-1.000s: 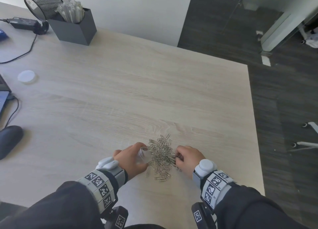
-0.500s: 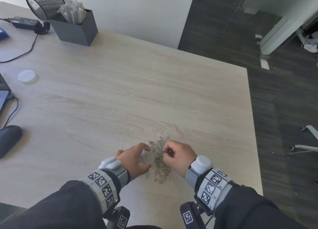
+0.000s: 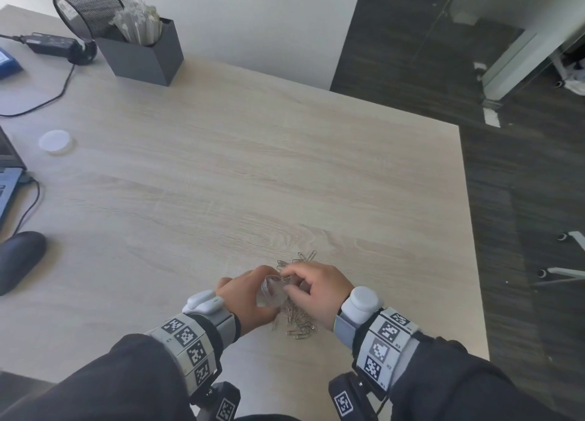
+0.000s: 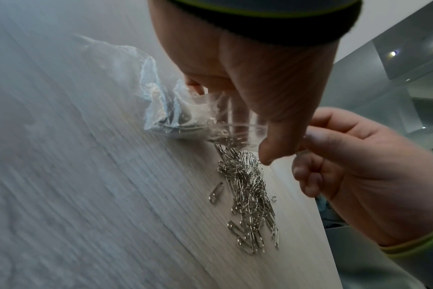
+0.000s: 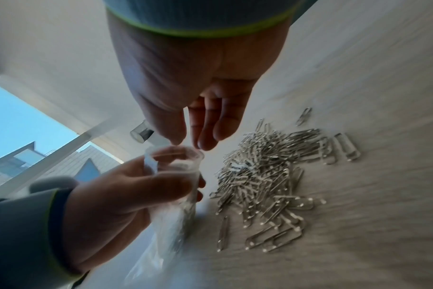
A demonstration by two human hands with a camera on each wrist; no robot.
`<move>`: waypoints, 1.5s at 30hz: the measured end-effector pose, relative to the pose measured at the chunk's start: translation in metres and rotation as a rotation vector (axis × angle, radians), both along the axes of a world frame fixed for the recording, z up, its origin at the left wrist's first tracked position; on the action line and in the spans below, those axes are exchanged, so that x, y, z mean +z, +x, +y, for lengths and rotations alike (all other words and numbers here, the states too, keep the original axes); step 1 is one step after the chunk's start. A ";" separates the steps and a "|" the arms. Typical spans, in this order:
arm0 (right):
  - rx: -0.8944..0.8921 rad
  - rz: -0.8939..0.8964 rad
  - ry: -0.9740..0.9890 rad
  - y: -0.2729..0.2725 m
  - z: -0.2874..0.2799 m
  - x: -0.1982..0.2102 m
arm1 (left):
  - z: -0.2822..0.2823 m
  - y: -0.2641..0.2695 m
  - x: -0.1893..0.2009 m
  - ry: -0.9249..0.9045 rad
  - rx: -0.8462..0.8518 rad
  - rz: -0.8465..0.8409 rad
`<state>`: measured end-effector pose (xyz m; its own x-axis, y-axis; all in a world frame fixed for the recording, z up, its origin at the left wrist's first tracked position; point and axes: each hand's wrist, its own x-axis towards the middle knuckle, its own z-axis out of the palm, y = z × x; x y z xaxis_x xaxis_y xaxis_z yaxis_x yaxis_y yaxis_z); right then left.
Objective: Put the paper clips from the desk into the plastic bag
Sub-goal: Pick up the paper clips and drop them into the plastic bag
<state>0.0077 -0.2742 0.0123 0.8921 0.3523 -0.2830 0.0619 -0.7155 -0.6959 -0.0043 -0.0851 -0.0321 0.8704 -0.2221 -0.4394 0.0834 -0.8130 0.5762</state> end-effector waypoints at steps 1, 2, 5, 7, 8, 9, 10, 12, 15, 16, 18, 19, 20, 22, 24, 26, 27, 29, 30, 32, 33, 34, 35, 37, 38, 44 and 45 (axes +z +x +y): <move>-0.019 -0.001 -0.033 0.003 -0.008 -0.003 | 0.003 0.000 0.000 -0.001 0.007 0.000; -0.035 0.000 -0.080 0.006 -0.017 -0.007 | 0.006 0.001 0.002 -0.002 0.012 0.004; -0.074 0.075 -0.275 0.011 -0.043 -0.019 | 0.017 0.001 0.005 -0.006 0.053 -0.005; -0.057 0.148 -0.380 0.011 -0.053 -0.026 | 0.024 0.000 0.006 -0.002 0.083 -0.021; -0.042 0.179 -0.416 0.010 -0.055 -0.028 | 0.025 -0.001 0.006 0.002 0.089 -0.023; -0.023 0.192 -0.446 0.008 -0.056 -0.030 | 0.026 -0.001 0.007 0.003 0.093 -0.025; 0.000 0.186 -0.470 0.006 -0.055 -0.030 | 0.027 -0.001 0.007 0.005 0.100 -0.025; 0.031 0.158 -0.484 0.002 -0.051 -0.032 | 0.027 -0.002 0.007 0.006 0.108 -0.017; 0.058 0.129 -0.459 -0.004 -0.041 -0.035 | 0.026 -0.003 0.006 0.009 0.109 -0.009; 0.064 0.132 -0.449 -0.006 -0.039 -0.036 | 0.025 -0.004 0.006 0.013 0.106 -0.009; 0.053 0.145 -0.420 -0.006 -0.035 -0.039 | 0.024 -0.004 0.006 0.023 0.104 -0.013; 0.039 0.153 -0.407 -0.005 -0.035 -0.040 | 0.023 -0.004 0.005 0.025 0.100 -0.009; 0.025 0.159 -0.400 -0.005 -0.034 -0.040 | 0.024 -0.004 0.005 0.024 0.094 0.000; -0.006 0.164 -0.389 -0.003 -0.034 -0.041 | 0.023 -0.004 0.005 0.017 0.081 0.021; -0.051 0.160 -0.356 -0.003 -0.036 -0.043 | 0.021 -0.003 0.006 0.013 0.060 0.032; -0.117 0.161 -0.317 -0.003 -0.038 -0.045 | 0.020 -0.003 0.005 0.020 0.042 0.033; -0.153 0.165 -0.303 -0.003 -0.039 -0.046 | 0.020 -0.004 0.005 0.020 0.037 0.032; -0.223 0.187 -0.273 -0.005 -0.042 -0.046 | 0.019 -0.004 0.004 0.019 0.027 0.028; -0.253 0.198 -0.252 -0.007 -0.043 -0.045 | 0.018 -0.004 0.004 0.020 0.022 0.027; -0.306 0.213 -0.206 -0.009 -0.046 -0.043 | 0.015 -0.003 0.004 0.029 0.012 0.020; -0.331 0.223 -0.182 -0.010 -0.048 -0.043 | 0.013 -0.003 0.004 0.032 0.008 0.018; -0.356 0.236 -0.152 -0.011 -0.049 -0.042 | 0.012 -0.002 0.003 0.035 0.004 0.016; -0.381 0.250 -0.118 -0.012 -0.050 -0.042 | 0.011 -0.002 0.003 0.036 0.000 0.016; -0.421 0.264 -0.065 -0.013 -0.052 -0.042 | 0.010 -0.002 -0.001 0.038 -0.004 0.024; -0.438 0.266 -0.046 -0.014 -0.053 -0.042 | 0.009 -0.002 -0.002 0.041 -0.007 0.026; -0.495 0.276 0.039 -0.014 -0.051 -0.035 | 0.005 -0.002 -0.007 0.049 -0.009 0.033; -0.499 0.274 0.053 -0.014 -0.050 -0.034 | 0.005 -0.002 -0.009 0.053 -0.008 0.029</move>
<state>-0.0062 -0.3239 -0.0212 0.8504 -0.0732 -0.5211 -0.4628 -0.5752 -0.6745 -0.0060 -0.0804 -0.0407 0.8555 -0.2047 -0.4757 0.0930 -0.8429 0.5300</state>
